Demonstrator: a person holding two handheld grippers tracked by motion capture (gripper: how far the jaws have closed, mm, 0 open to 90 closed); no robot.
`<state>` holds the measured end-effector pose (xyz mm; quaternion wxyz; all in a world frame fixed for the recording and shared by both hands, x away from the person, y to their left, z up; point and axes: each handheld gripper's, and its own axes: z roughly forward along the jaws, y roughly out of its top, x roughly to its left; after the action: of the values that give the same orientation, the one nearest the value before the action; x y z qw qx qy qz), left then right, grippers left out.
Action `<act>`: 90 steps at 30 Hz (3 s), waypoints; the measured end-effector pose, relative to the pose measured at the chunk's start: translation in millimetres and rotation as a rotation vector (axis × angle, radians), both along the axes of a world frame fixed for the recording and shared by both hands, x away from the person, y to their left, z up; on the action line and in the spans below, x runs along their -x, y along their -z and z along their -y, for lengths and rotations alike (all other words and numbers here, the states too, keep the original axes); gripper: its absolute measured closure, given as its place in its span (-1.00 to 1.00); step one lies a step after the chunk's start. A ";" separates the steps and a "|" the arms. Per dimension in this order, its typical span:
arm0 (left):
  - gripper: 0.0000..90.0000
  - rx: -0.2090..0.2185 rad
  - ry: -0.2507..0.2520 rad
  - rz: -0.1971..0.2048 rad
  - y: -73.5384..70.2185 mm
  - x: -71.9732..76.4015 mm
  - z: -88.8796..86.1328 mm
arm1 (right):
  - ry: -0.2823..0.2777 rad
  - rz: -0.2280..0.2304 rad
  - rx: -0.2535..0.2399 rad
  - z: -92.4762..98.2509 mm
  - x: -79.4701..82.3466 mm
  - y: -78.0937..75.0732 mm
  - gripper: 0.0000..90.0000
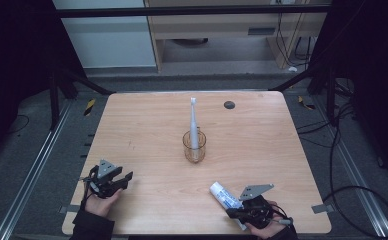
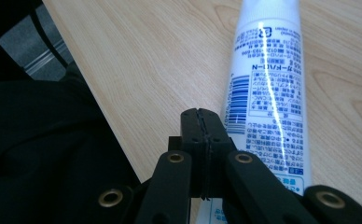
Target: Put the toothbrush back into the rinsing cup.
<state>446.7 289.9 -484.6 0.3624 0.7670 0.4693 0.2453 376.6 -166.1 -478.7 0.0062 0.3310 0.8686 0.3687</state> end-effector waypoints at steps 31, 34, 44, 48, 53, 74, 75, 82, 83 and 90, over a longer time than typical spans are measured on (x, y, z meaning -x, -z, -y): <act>0.10 -0.015 -0.001 -0.004 0.9 -0.5 0.8 | 0.171 0.044 0.074 18.6 -10.6 0.1 1.00; 0.10 -0.015 -0.002 -0.004 1.0 -0.6 0.8 | 0.202 0.051 0.076 21.8 -13.2 0.7 1.00; 0.09 -0.021 -0.002 -0.005 1.0 -0.7 0.9 | 0.296 0.074 0.094 27.7 -24.8 2.4 1.00; 0.08 -0.022 -0.001 -0.004 1.0 -0.7 1.4 | 0.334 0.076 0.101 28.4 -31.8 3.2 1.00; 0.07 -0.023 -0.002 -0.002 1.5 -1.2 1.9 | 0.376 0.079 0.112 30.0 -42.2 6.3 1.00; 0.06 -0.032 -0.002 -0.006 2.1 -2.2 1.8 | 0.387 0.071 0.064 11.2 -80.2 10.1 0.96; 0.06 -0.032 -0.002 -0.006 2.1 -2.2 1.8 | 0.385 0.072 0.067 9.4 -81.5 9.9 0.96; 0.06 -0.031 -0.004 -0.006 2.2 -2.3 1.7 | 0.362 0.068 0.058 -3.1 -88.1 10.1 0.95; 0.06 -0.032 -0.004 -0.007 2.3 -2.4 1.7 | 0.359 0.066 0.055 -5.1 -88.4 9.9 0.94; 0.06 -0.032 -0.004 -0.007 2.3 -2.5 1.5 | 0.313 0.074 0.050 -18.7 -89.1 9.3 0.93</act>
<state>449.2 288.3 -486.9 0.3480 0.7727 0.4680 0.2508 465.7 -147.3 -488.0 0.1038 0.4484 0.8145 0.3533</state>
